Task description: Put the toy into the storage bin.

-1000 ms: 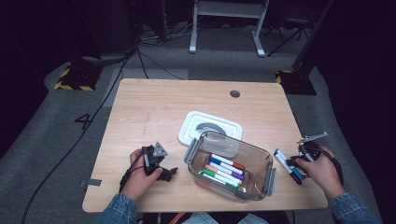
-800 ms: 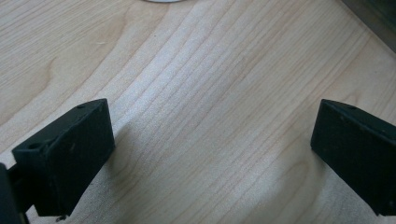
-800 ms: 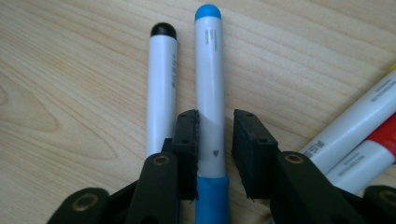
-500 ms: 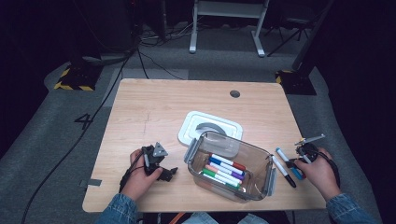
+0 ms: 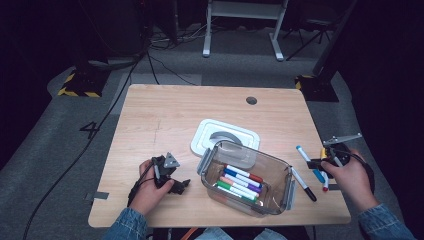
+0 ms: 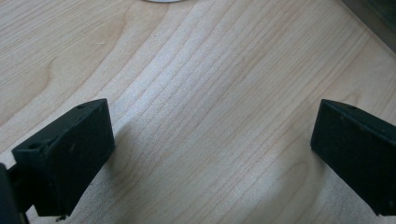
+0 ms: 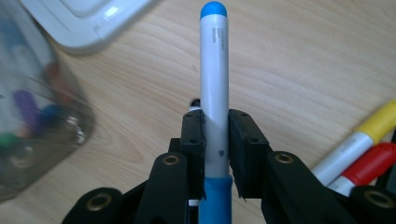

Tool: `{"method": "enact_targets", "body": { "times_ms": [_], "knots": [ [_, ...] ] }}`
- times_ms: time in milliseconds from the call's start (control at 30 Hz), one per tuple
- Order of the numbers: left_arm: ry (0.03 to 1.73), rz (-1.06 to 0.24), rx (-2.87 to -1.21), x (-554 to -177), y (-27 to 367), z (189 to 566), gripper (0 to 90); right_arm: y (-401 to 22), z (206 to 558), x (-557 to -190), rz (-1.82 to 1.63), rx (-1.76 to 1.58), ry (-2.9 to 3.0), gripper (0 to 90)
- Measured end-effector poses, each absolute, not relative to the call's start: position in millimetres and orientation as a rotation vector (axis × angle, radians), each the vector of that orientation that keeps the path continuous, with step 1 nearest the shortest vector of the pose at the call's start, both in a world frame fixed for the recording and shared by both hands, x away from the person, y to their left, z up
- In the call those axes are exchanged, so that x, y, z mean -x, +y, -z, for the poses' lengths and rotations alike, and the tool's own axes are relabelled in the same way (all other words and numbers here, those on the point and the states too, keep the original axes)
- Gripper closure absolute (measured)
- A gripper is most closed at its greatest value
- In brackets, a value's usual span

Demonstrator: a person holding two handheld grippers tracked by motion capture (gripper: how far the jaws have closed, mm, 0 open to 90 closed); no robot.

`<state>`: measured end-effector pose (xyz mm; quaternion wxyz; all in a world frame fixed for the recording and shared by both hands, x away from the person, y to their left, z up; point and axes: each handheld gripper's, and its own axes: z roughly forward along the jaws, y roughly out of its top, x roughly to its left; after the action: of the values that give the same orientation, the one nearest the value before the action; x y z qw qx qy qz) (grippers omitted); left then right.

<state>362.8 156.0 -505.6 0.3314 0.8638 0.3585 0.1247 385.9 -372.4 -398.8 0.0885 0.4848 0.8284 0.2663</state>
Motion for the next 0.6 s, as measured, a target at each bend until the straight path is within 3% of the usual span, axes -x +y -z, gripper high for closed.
{"method": "enact_targets", "body": {
  "times_ms": [600],
  "knots": [
    [0.937, -0.326, -2.258, -363, 156, 506, 0.0, -315, 327, -377, -1.054, -1.233, 2.569, 77.0]
  ]
}}
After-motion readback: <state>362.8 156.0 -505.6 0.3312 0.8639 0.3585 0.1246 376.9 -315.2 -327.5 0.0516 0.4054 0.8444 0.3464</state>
